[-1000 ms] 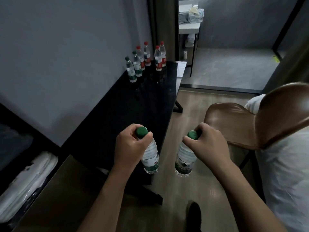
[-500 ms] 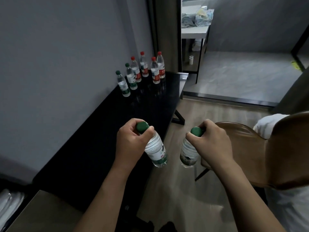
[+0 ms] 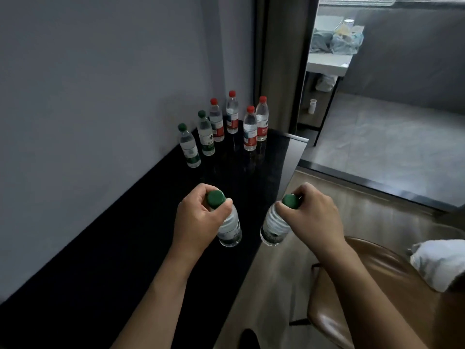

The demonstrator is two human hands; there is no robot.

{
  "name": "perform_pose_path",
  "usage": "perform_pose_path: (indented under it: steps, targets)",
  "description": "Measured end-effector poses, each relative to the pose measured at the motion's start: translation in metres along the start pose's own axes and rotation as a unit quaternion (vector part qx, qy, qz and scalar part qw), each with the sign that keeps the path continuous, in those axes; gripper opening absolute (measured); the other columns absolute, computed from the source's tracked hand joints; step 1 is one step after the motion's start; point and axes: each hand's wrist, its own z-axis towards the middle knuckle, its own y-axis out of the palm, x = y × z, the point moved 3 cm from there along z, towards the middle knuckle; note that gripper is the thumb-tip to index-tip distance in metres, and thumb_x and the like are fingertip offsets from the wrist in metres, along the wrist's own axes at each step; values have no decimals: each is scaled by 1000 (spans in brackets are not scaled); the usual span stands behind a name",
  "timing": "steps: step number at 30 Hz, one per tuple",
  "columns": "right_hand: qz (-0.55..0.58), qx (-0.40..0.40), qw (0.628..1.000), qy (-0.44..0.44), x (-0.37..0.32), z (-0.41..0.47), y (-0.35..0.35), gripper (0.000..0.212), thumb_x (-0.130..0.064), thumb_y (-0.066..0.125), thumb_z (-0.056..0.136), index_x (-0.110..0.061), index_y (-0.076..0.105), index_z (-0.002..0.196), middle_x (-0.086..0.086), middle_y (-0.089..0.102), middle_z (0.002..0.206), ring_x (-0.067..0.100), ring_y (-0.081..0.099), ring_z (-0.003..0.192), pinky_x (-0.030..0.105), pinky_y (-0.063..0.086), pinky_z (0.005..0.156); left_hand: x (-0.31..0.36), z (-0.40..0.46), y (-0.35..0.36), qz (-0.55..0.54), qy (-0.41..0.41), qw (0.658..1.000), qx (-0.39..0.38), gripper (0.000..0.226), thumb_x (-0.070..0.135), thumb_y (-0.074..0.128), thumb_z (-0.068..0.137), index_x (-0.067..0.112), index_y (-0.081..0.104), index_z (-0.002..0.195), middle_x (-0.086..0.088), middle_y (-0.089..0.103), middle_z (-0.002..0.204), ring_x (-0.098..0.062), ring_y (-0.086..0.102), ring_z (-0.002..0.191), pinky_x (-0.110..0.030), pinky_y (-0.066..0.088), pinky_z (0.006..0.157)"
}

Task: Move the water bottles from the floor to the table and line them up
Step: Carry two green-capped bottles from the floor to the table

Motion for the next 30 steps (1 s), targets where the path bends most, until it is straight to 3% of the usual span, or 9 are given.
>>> perform_pose_path:
  steps: [3, 8, 15, 19, 24, 30]
  targets:
    - [4, 6, 1000, -11, -11, 53, 11, 25, -51, 63, 71, -30, 53, 81, -13, 58, 72, 14, 55, 69, 29, 40, 60, -3, 45, 2, -2, -3, 1000, 19, 15, 39, 73, 76, 30, 62, 80, 7, 64, 74, -7, 60, 64, -21, 52, 58]
    - [-1, -6, 1000, -10, -18, 132, 41, 25, -49, 66, 70, -29, 54, 78, -16, 51, 66, 14, 52, 68, 28, 34, 58, -21, 100, 14, 14, -20, 999, 29, 16, 40, 72, 76, 28, 62, 78, 6, 64, 71, -7, 60, 63, -22, 52, 58]
    - [8, -108, 993, -42, -30, 234, 115, 29, -49, 67, 70, -26, 58, 87, -10, 61, 78, 16, 58, 75, 30, 42, 63, -62, 177, 32, 52, -80, 994, 49, 19, 44, 71, 74, 28, 61, 78, 10, 63, 70, -6, 59, 63, -22, 51, 58]
    - [10, -145, 988, -56, -37, 298, 152, 28, -48, 66, 71, -27, 55, 86, -9, 60, 79, 17, 57, 76, 30, 41, 63, -80, 232, 45, 148, -113, 982, 42, 23, 46, 72, 75, 30, 56, 78, 8, 62, 68, -7, 59, 60, -33, 53, 57]
    - [-16, -182, 980, -77, -51, 362, 202, 31, -49, 68, 73, -26, 52, 88, -9, 52, 75, 17, 51, 73, 31, 41, 64, -105, 288, 61, 254, -126, 959, 26, 29, 56, 68, 73, 33, 52, 82, 14, 60, 68, -1, 57, 61, -27, 45, 53]
    - [-32, -233, 969, -80, -49, 407, 251, 34, -48, 65, 79, -23, 51, 97, -2, 60, 84, 23, 60, 80, 36, 48, 65, -141, 331, 76, 292, -158, 943, 4, 29, 52, 68, 79, 32, 49, 88, 13, 59, 72, 0, 56, 63, -26, 43, 52]
